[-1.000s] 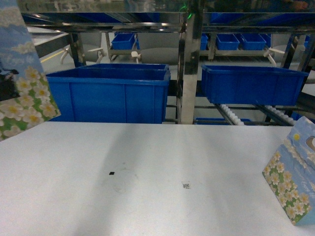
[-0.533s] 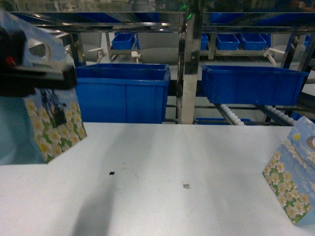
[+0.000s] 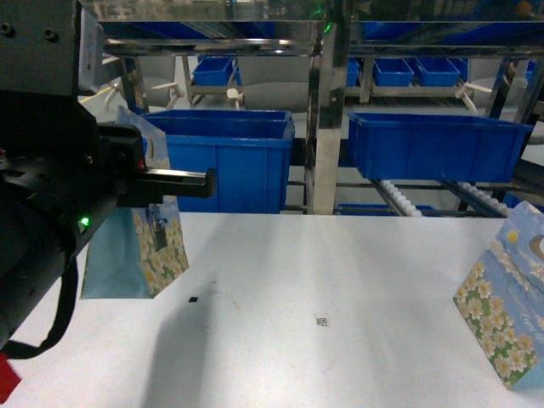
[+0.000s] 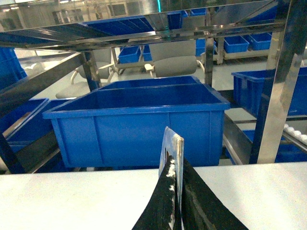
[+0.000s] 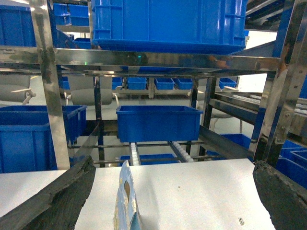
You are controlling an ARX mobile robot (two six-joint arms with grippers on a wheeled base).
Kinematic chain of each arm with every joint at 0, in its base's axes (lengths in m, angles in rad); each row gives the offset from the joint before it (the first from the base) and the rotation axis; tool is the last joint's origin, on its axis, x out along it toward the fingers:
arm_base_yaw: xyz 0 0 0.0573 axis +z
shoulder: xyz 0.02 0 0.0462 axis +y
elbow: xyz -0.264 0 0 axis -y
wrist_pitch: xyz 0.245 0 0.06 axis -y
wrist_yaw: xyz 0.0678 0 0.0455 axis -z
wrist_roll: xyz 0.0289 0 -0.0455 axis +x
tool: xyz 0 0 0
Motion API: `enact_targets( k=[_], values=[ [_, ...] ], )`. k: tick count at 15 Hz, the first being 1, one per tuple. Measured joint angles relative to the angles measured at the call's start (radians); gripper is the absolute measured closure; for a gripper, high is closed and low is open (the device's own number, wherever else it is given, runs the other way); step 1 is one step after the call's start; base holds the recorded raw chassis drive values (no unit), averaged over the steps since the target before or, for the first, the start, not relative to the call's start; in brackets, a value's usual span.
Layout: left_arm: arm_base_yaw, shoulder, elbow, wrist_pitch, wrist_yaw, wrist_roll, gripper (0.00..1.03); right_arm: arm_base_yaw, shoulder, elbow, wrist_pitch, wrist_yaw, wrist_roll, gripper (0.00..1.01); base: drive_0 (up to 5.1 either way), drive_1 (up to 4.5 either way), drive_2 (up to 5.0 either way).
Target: Move flower gift bag to table near conveyor
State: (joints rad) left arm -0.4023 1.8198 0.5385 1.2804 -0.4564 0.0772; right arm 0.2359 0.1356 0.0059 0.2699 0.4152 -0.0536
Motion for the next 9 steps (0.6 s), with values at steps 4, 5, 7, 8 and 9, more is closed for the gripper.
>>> enact_targets(
  k=[4,5,7,8,9],
  values=[
    [0.037,0.128,0.127,0.000,-0.008,-0.058,1.01,0.000,0.000,0.000,0.000,0.000,0.000,0.03,0.0,0.00,0.0],
    [0.053,0.159,0.150,0.001,-0.011,-0.077,1.01,0.000,0.000,0.000,0.000,0.000,0.000,0.03,0.0,0.00,0.0],
    [0.078,0.217,0.176,0.002,-0.015,-0.106,1.01,0.000,0.000,0.000,0.000,0.000,0.000,0.03,0.0,0.00,0.0],
    [0.090,0.259,0.185,-0.001,-0.021,-0.135,1.01,0.000,0.000,0.000,0.000,0.000,0.000,0.03,0.0,0.00,0.0],
    [0.092,0.283,0.191,-0.001,-0.031,-0.159,1.01,0.000,0.000,0.000,0.000,0.000,0.000,0.03,0.0,0.00,0.0]
  ],
)
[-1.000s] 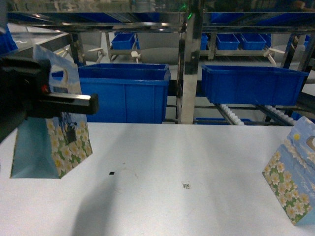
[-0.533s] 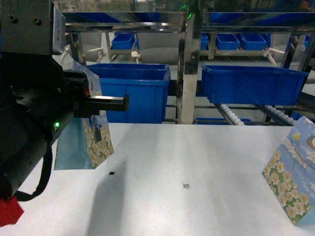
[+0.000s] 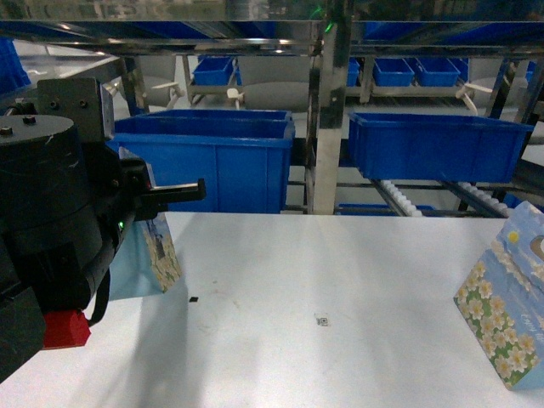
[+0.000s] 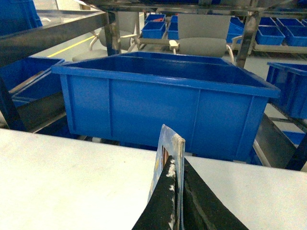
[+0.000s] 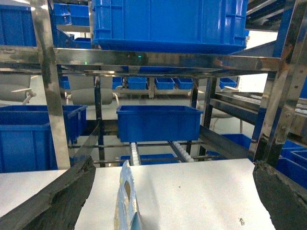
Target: Move flower gift bag to table near conveyor
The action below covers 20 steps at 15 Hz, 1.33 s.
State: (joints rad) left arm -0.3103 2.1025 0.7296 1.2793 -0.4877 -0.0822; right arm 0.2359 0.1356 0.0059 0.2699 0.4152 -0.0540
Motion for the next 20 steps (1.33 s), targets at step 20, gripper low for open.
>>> enact_targets(
  k=[20],
  values=[
    [-0.108,0.054,-0.047,0.017,-0.091,-0.019,1.01,0.000,0.000,0.000,0.000,0.000,0.000,0.03,0.0,0.00,0.0]
  ],
)
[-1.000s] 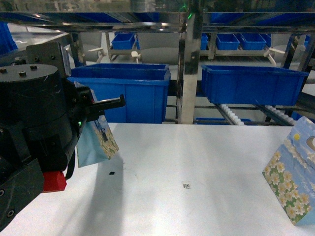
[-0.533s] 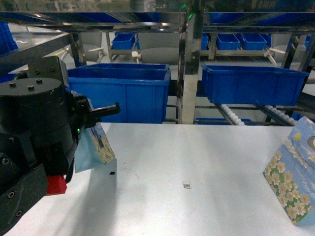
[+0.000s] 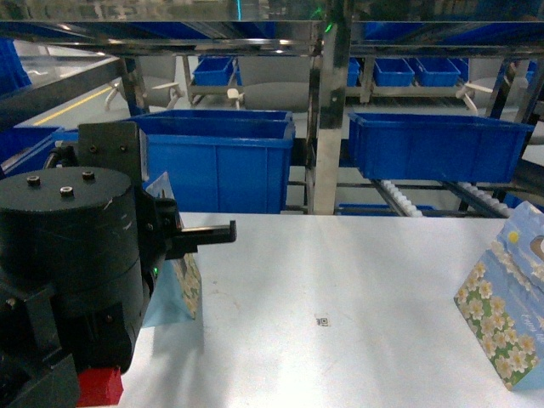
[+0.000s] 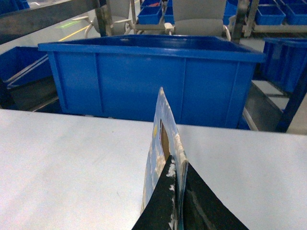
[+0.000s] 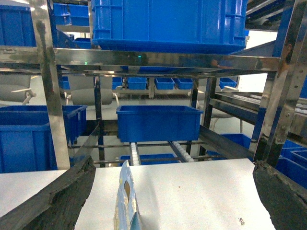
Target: Move flower gift bag to table near conveyor
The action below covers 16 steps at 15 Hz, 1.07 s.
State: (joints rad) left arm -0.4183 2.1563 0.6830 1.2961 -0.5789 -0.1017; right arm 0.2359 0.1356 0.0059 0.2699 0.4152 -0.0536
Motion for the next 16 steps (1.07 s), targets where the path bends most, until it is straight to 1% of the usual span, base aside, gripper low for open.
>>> enact_targets(
  k=[1,4,5,6,9,10,12,13,16],
  values=[
    [-0.023,-0.010,-0.025,-0.008,-0.006,0.020,1.01,0.000,0.000,0.000,0.000,0.000,0.000,0.03,0.0,0.00,0.0],
    [-0.079,-0.025,-0.097,-0.010,-0.042,0.056,1.01,0.000,0.000,0.000,0.000,0.000,0.000,0.03,0.0,0.00,0.0],
    [-0.091,-0.030,-0.114,-0.010,-0.055,0.059,0.94,0.000,0.000,0.000,0.000,0.000,0.000,0.03,0.0,0.00,0.0],
    [-0.110,-0.034,-0.142,-0.009,-0.071,0.073,0.76,0.000,0.000,0.000,0.000,0.000,0.000,0.03,0.0,0.00,0.0],
    [-0.115,-0.037,-0.155,-0.010,-0.076,0.076,0.69,0.000,0.000,0.000,0.000,0.000,0.000,0.03,0.0,0.00,0.0],
    [-0.121,-0.040,-0.164,-0.010,-0.077,0.079,0.63,0.000,0.000,0.000,0.000,0.000,0.000,0.03,0.0,0.00,0.0],
    [-0.124,-0.043,-0.171,-0.010,-0.078,0.082,0.58,0.000,0.000,0.000,0.000,0.000,0.000,0.03,0.0,0.00,0.0],
    [-0.130,-0.052,-0.180,-0.010,-0.083,0.084,0.49,0.000,0.000,0.000,0.000,0.000,0.000,0.03,0.0,0.00,0.0],
    [-0.138,-0.129,-0.214,-0.008,-0.084,0.087,0.11,0.000,0.000,0.000,0.000,0.000,0.000,0.03,0.0,0.00,0.0]
  ],
)
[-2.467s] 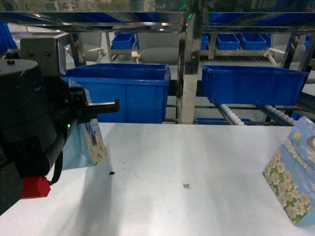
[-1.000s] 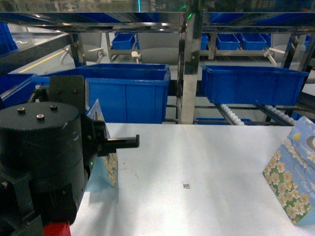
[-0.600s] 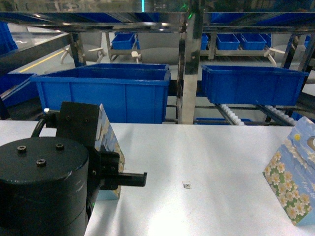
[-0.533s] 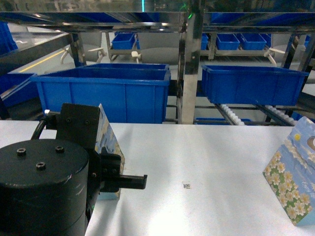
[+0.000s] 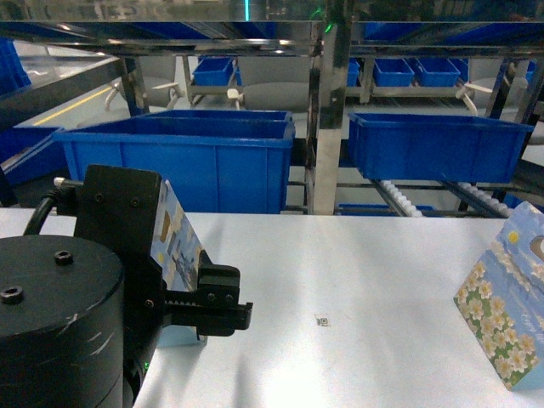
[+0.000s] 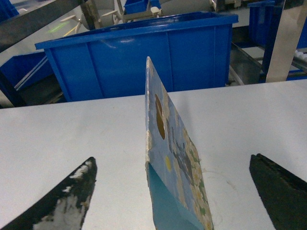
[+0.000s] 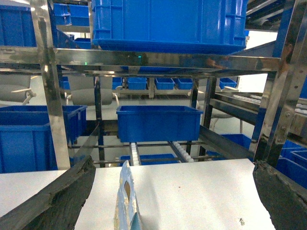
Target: Move flower gift bag to table near conveyor
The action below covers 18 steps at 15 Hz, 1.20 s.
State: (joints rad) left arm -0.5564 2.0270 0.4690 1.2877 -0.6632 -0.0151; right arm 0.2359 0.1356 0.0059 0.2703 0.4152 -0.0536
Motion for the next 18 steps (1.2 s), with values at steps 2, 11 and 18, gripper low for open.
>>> enact_targets(
  k=[2,11,18],
  values=[
    [0.000,-0.032,-0.031,-0.002,0.010,0.004,0.06,0.000,0.000,0.000,0.000,0.000,0.000,0.03,0.0,0.00,0.0],
    [0.109,-0.503,-0.293,-0.001,0.289,-0.032,0.05,0.000,0.000,0.000,0.000,0.000,0.000,0.03,0.0,0.00,0.0],
    [0.393,-1.269,-0.455,-0.101,0.577,-0.108,0.05,0.000,0.000,0.000,0.000,0.000,0.000,0.03,0.0,0.00,0.0]
  ],
)
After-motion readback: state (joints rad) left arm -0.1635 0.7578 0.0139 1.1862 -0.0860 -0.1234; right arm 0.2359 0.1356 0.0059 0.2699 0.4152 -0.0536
